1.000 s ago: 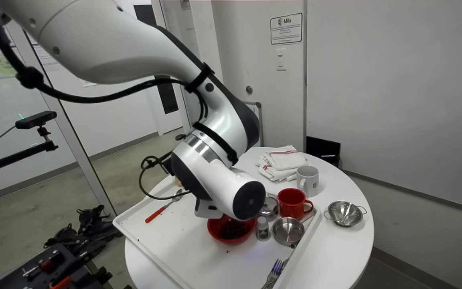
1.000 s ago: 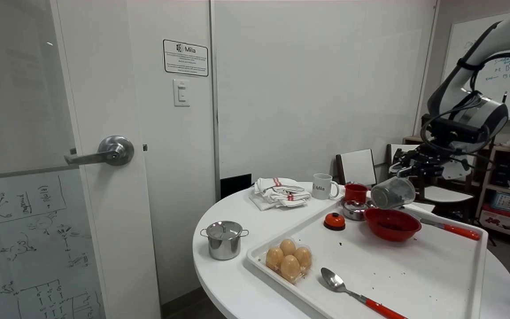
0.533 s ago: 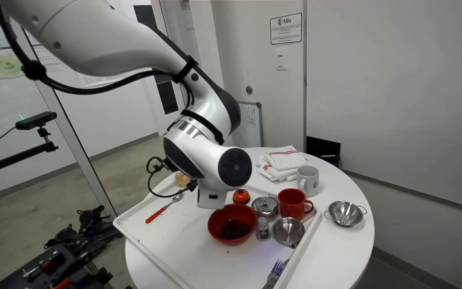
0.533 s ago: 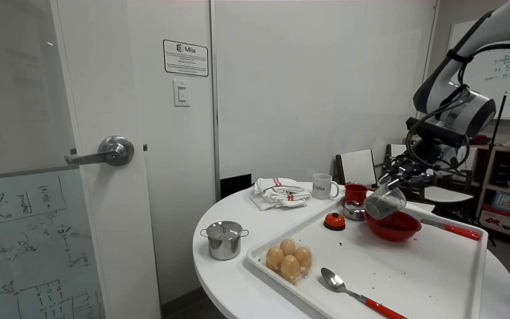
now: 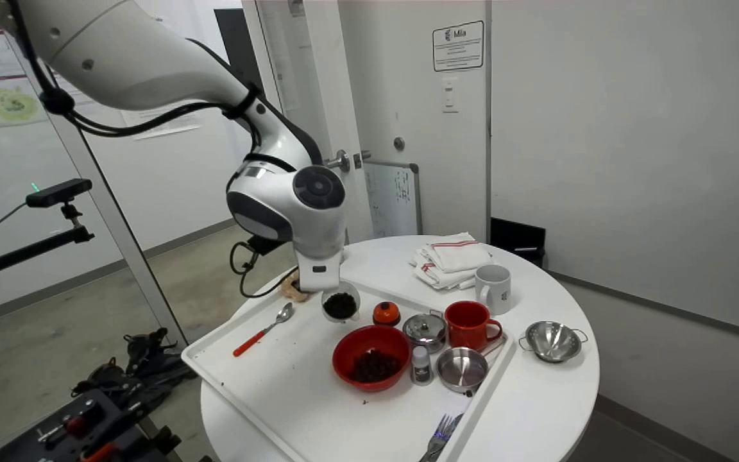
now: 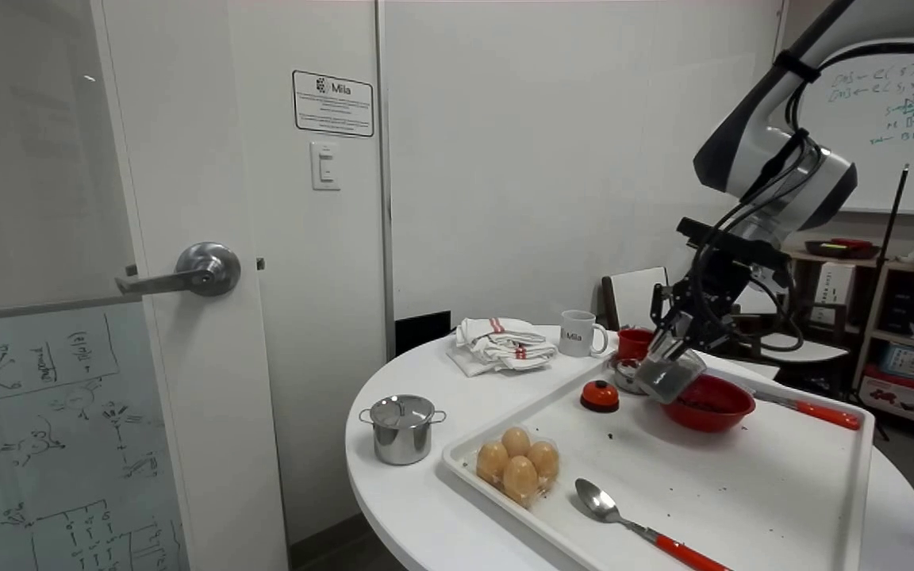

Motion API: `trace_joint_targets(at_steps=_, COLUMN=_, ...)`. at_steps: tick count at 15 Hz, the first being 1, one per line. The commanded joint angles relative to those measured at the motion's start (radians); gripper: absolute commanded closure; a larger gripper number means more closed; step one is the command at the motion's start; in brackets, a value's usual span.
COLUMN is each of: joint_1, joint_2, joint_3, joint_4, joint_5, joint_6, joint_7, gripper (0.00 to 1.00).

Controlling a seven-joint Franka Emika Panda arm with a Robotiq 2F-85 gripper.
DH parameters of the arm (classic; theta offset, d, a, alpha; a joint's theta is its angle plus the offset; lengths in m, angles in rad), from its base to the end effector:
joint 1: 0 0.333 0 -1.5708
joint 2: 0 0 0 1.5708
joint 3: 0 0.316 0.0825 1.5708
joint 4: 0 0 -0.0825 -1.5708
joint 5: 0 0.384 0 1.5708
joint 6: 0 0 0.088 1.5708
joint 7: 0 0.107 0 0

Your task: Pour the contents in the clear jug into the red bowl three times

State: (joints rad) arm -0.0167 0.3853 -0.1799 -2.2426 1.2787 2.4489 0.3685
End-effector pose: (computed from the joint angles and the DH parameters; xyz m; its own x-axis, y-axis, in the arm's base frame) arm 0.5140 -0.1051 0.1834 0.0213 -0.8469 -0.5313 -0.9470 0.1533 -0.2824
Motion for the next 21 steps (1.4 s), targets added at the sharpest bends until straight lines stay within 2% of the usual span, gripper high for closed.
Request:
trace_joint_targets(at_steps=1, joint_1=0.108, joint_2=-0.025, joint_3=0.046, joint_4=-0.037, joint_5=-0.147, joint_6=0.192, joint_7=0.172, gripper=0.9)
trace_joint_targets(at_steps=5, joint_1=0.253, joint_2=0.016, joint_3=0.067, joint_4=-0.057, joint_5=-0.427, joint_6=0.34, joint_7=0.456, gripper=0.9)
trace_joint_targets(at_steps=8, joint_1=0.44, joint_2=0.076, joint_3=-0.049, joint_4=-0.055, joint_5=-0.651, joint_6=0.384, joint_7=0.701, gripper=0.9)
trace_joint_targets(at_steps=12, joint_1=0.646, joint_2=0.165, joint_3=-0.223, joint_4=-0.022, joint_5=-0.886, joint_6=0.349, joint_7=0.973, gripper=0.9)
trace_joint_targets(at_steps=13, joint_1=0.604, joint_2=0.171, joint_3=-0.188, joint_4=-0.021, joint_5=-1.006, joint_6=0.355, joint_7=1.076, gripper=0.9)
trace_joint_targets(at_steps=15, joint_1=0.634, joint_2=0.199, joint_3=-0.216, joint_4=0.0, joint_5=-1.113, joint_6=0.323, joint_7=1.178, gripper=0.9)
trace_joint_targets(at_steps=21, joint_1=0.602, joint_2=0.213, joint_3=-0.185, joint_4=0.043, joint_5=-1.304, joint_6=0.227, joint_7=1.331, gripper=0.9)
